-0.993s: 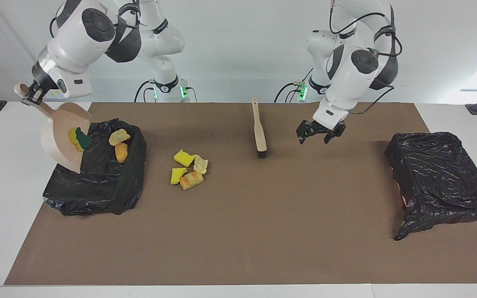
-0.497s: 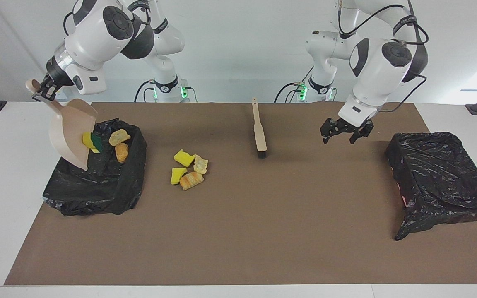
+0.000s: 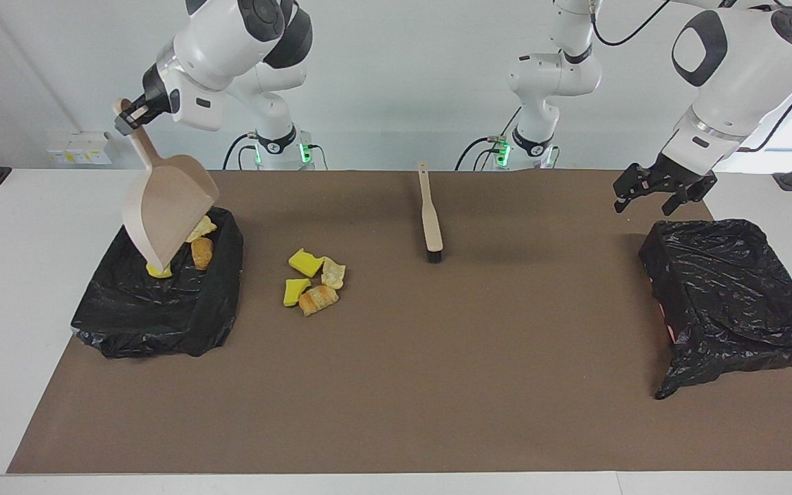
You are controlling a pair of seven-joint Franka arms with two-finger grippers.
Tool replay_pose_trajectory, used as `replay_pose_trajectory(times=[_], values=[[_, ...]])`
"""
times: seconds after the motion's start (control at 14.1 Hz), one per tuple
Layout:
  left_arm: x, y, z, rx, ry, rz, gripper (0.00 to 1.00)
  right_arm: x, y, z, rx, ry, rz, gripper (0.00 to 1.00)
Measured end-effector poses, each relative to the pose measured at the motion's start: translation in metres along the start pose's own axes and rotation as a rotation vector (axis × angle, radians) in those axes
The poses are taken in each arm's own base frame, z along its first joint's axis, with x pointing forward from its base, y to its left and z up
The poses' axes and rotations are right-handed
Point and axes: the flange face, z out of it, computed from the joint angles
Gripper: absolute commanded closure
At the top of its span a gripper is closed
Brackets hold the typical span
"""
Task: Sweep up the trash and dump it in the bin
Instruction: 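Bring the empty dustpan back toward the mat center with the right gripper, then set the dustpan down on the mat and open the right gripper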
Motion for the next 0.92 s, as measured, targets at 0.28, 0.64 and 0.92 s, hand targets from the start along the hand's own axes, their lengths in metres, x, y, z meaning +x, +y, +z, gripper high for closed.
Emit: replay_pose_trajectory(times=[0.28,0.64,0.92], values=[[-0.004,0.006,-0.015,0.015,-0.021,0.015,0.0,0.04,-0.04,-0.04,0.236,0.289,0.398,1.0],[-0.004,0.007,-0.011,0.015,-0.039,0.016,0.0,0.125,-0.055,-0.099,0.498,0.495,0.854,1.0],[-0.004,0.008,-0.01,0.014,-0.045,0.018,0.0,0.266,-0.077,-0.157,0.68,0.609,1.07,1.0]])
